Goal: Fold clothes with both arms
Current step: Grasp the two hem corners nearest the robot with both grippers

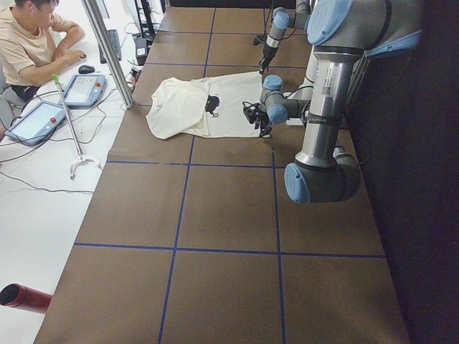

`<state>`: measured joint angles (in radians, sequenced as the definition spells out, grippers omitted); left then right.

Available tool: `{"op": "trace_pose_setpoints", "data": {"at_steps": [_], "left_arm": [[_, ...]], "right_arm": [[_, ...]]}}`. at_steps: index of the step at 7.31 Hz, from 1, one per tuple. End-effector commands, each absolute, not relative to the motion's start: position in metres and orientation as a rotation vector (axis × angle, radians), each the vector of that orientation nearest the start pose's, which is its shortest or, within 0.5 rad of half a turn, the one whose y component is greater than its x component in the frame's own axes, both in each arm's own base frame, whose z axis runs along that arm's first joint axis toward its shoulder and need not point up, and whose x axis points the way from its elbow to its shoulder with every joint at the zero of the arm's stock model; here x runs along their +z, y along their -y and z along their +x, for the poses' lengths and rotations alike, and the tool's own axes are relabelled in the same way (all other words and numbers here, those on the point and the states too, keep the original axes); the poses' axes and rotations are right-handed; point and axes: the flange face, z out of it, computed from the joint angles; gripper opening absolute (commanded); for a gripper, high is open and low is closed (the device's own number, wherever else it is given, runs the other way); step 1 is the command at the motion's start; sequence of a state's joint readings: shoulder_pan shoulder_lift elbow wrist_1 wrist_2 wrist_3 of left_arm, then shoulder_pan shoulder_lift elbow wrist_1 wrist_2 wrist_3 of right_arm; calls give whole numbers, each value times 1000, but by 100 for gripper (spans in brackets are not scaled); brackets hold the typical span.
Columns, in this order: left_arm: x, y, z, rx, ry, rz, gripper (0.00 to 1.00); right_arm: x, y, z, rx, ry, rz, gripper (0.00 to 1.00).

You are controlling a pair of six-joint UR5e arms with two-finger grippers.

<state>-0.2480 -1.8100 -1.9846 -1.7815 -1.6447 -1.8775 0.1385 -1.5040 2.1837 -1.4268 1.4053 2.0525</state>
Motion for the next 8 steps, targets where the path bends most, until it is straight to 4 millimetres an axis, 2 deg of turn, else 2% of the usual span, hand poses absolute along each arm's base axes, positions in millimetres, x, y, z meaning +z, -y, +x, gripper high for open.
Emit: {"op": "trace_pose_setpoints", "data": {"at_steps": [1,5,7,8], "left_arm": [[326,240,513,-485,-865,-126,55],[332,234,517,-478,-831,-131,52],[333,228,519,-469,-824,-134,46],[333,228,519,-468,-825,-135,36]], "right_arm": [[334,213,-448,651,852,14,0],[333,214,-448,652,854,14,0],[332,214,-448,652,855,14,0],[332,214,-448,652,855,14,0]]}}
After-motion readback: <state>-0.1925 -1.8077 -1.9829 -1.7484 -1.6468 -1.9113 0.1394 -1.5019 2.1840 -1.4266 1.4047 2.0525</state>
